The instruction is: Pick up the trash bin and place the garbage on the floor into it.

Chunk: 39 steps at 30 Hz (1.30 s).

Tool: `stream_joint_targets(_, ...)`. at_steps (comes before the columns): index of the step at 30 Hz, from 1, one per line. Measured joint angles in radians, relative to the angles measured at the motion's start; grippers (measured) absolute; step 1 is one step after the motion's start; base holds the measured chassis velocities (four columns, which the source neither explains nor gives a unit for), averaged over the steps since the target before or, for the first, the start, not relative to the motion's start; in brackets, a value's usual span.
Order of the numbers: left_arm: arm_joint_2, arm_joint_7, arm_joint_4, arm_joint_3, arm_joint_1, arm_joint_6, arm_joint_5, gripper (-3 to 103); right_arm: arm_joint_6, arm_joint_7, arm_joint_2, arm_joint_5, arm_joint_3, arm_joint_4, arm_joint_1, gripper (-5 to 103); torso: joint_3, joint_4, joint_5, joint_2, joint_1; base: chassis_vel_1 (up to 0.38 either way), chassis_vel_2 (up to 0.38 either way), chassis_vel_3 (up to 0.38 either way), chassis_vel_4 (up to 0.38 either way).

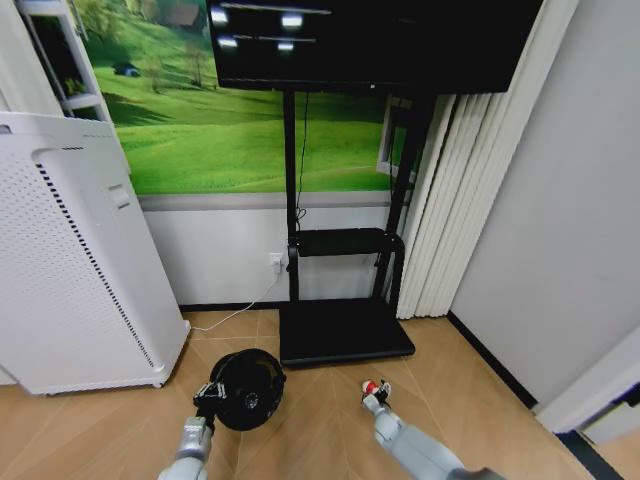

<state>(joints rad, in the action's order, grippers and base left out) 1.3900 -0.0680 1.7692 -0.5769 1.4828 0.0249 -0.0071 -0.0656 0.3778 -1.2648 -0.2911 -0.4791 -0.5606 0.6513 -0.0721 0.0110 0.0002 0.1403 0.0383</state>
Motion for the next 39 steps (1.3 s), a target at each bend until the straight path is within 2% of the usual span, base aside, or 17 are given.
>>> stream_joint_targets(13,0.005,-0.003,0.008,-0.002,0.01,0.007,0.001,4,-0.025,0.015,-0.026,0.024,0.004,0.051,-0.022,101,0.0,0.0,-0.0002,0.0,0.0,0.0,0.0,0.0,0.0)
stream_joint_targets(15,0.005,-0.003,0.01,-0.004,0.011,0.007,0.001,4,-0.036,0.016,-0.027,0.036,0.007,0.063,-0.024,88,0.0,0.0003,-0.0002,0.0,0.0,0.0,0.0,0.0,0.0)
stream_joint_targets(17,0.005,-0.003,0.01,-0.005,0.011,0.008,0.001,4,-0.036,0.016,-0.029,0.038,0.008,0.068,-0.025,88,0.0,0.0003,-0.0002,0.0,0.0,0.0,0.0,0.0,0.0)
stream_joint_targets(21,0.007,-0.004,0.009,-0.005,0.01,0.008,0.002,4,-0.036,0.014,-0.032,0.042,0.012,0.074,-0.026,66,0.0,0.0001,-0.0002,0.0,0.0,0.0,0.0,0.0,0.0)
stream_joint_targets(22,0.007,-0.004,0.009,-0.005,0.01,0.008,0.002,4,-0.036,0.014,-0.032,0.042,0.012,0.074,-0.026,66,0.0,0.0001,-0.0002,0.0,0.0,0.0,0.0,0.0,0.0)
stream_joint_targets(24,0.01,-0.004,0.007,-0.003,0.009,0.008,0.003,4,-0.033,0.013,-0.034,0.042,0.012,0.075,-0.026,56,0.0,0.0001,-0.0002,0.0,0.0,0.0,0.0,0.0,0.0)
stream_joint_targets(25,0.01,-0.004,0.007,-0.003,0.009,0.008,0.003,4,-0.033,0.013,-0.034,0.042,0.012,0.075,-0.026,56,0.0,0.0001,-0.0002,0.0,0.0,0.0,0.0,0.0,0.0)
stream_joint_targets(28,0.01,-0.004,0.004,-0.002,0.009,0.011,0.004,4,-0.026,0.012,-0.036,0.044,0.012,0.077,-0.024,39,0.0,0.0001,-0.0002,0.0,0.0,0.0,0.0,0.0,0.0)
stream_joint_targets(29,0.01,-0.004,0.004,-0.002,0.009,0.011,0.004,4,-0.026,0.012,-0.036,0.044,0.012,0.077,-0.024,39,0.0,0.0001,-0.0002,0.0,0.0,0.0,0.0,0.0,0.0)
stream_joint_targets(30,0.01,-0.004,0.002,-0.002,0.009,0.012,0.004,4,-0.024,0.012,-0.037,0.045,0.012,0.078,-0.023,33,0.0,0.0001,-0.0002,0.0,0.0,0.0,0.0,0.0,0.0)
stream_joint_targets(32,0.009,-0.004,0.001,-0.002,0.009,0.012,0.004,4,-0.022,0.012,-0.037,0.045,0.012,0.078,-0.023,33,0.0,0.0001,-0.0002,0.0,0.0,0.0,0.0,0.0,0.0)
stream_joint_targets(33,0.008,-0.004,0.0,-0.003,0.009,0.014,0.004,4,-0.018,0.012,-0.037,0.047,0.012,0.078,-0.02,24,0.0,0.0001,-0.0002,0.0,0.0,0.0,0.0,0.0,0.0)
stream_joint_targets(39,0.007,-0.005,-0.003,-0.003,0.008,0.015,0.004,4,-0.017,0.014,-0.031,0.048,0.015,0.062,-0.011,14,0.0,0.0001,-0.0001,0.0,0.0,0.0,0.0,0.0,0.0)
